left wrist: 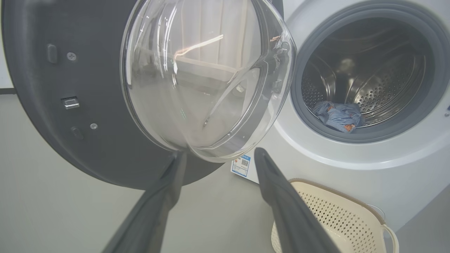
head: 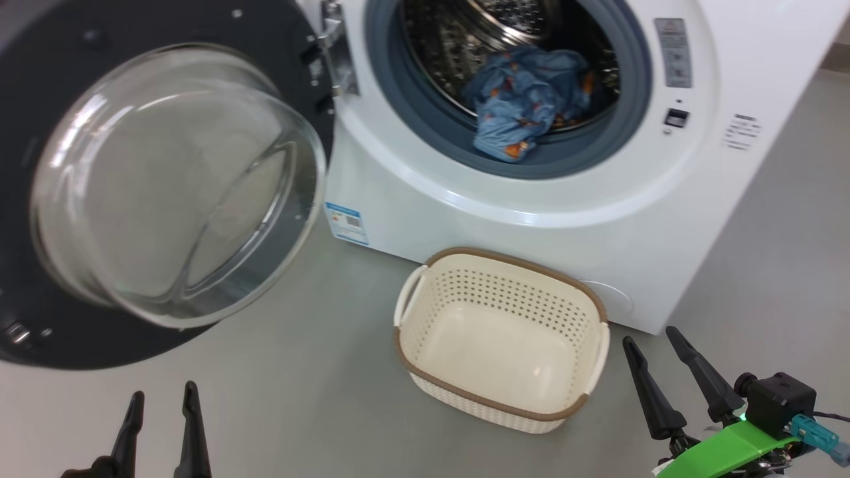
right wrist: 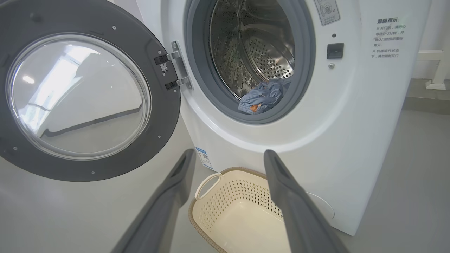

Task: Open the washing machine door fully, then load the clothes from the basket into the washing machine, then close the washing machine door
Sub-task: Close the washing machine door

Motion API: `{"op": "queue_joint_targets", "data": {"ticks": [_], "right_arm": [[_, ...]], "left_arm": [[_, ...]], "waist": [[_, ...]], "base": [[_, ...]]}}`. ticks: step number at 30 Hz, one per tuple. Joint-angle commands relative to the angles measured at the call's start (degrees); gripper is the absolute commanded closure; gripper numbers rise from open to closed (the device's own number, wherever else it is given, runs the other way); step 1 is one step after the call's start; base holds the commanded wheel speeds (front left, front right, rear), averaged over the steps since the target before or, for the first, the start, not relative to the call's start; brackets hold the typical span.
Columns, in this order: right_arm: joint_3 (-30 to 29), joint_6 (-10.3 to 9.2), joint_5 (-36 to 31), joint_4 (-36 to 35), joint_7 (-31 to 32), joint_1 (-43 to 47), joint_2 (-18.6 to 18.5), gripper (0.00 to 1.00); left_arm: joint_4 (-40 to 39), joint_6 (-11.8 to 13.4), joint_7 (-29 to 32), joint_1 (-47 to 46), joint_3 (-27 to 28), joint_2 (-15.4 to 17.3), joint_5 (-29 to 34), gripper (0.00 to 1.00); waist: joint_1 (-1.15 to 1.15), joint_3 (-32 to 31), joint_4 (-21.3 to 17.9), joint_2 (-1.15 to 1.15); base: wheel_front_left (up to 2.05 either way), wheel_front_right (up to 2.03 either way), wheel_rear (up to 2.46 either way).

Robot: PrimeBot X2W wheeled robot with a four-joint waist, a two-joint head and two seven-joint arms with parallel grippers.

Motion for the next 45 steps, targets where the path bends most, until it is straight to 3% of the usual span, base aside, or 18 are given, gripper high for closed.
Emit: {"op": "queue_joint_targets", "data": {"ticks": [1, 24, 25, 26, 27, 32, 36, 41, 45], "right_arm": [[1.27, 0.3, 0.22, -1.14, -0.46, -0.88, -1.02, 0.0], [2.03, 0.3, 0.43, -1.15, -0.46, -0.56, -0.77, 0.0], [1.97, 0.3, 0.45, -1.15, -0.46, -0.55, -0.75, 0.0], [1.87, 0.3, 0.44, -1.16, -0.46, -0.48, -0.66, 0.0], [1.87, 0.3, 0.43, -1.17, -0.46, -0.5, -0.61, 0.0], [1.62, 0.3, 0.39, -1.31, -0.46, -0.9, -0.41, 0.0], [1.28, 0.3, 0.27, -1.44, -0.46, -1.19, -0.57, 0.0], [1.02, 0.3, 0.05, -1.74, -0.46, -1.77, -0.78, 0.0], [1.11, 0.3, -0.08, -1.89, -0.46, -2.44, -1.08, 0.0]], "left_arm": [[-1.81, 0.51, -0.32, -0.43, 1.55, 0.58, -0.43, 0.0], [-3.84, 1.0, -0.32, 0.39, 2.81, 0.58, -2.92, 0.0], [-4.27, 0.73, -0.32, 0.14, 3.13, 0.58, -2.84, 0.23], [-5.32, 0.1, -0.32, -0.67, 4.4, 0.58, -2.51, 0.79], [-6.05, -0.25, -0.32, -1.27, 5.44, 0.58, -2.77, 1.0], [-11.21, -2.35, -0.32, -5.3, 11.6, 1.68, -6.33, 1.0], [-13.06, -3.01, -0.32, -9.48, 14.82, 5.56, -13.23, 1.0], [-10.29, -3.07, -0.16, -15.64, 16.03, 15.48, -29.72, 1.0], [-4.65, -3.08, 4.05, -20.72, 16.89, 22.8, -43.2, 1.0]], "waist": [[0.0, -0.68, 2.78, 0.0], [0.0, -1.0, 4.61, 0.0], [0.0, -0.93, 4.57, 0.0], [0.0, -0.75, 4.48, 0.0], [0.0, -0.57, 4.38, 0.0], [0.0, 0.64, 3.61, 0.0], [0.0, 1.84, 3.1, 0.0], [0.0, 3.49, 2.41, 0.0], [0.0, 4.82, 2.02, 0.0]], "base": [[0.0, 0.0, 0.0], [0.0, 0.0, 0.0], [0.0, 0.0, 0.0], [0.0, 0.0, 0.0], [0.0, 0.0, 0.0], [0.0, 0.0, 0.0], [0.0, 0.0, 0.0], [0.0, 0.0, 0.0], [0.0, 0.0, 0.0]]}}
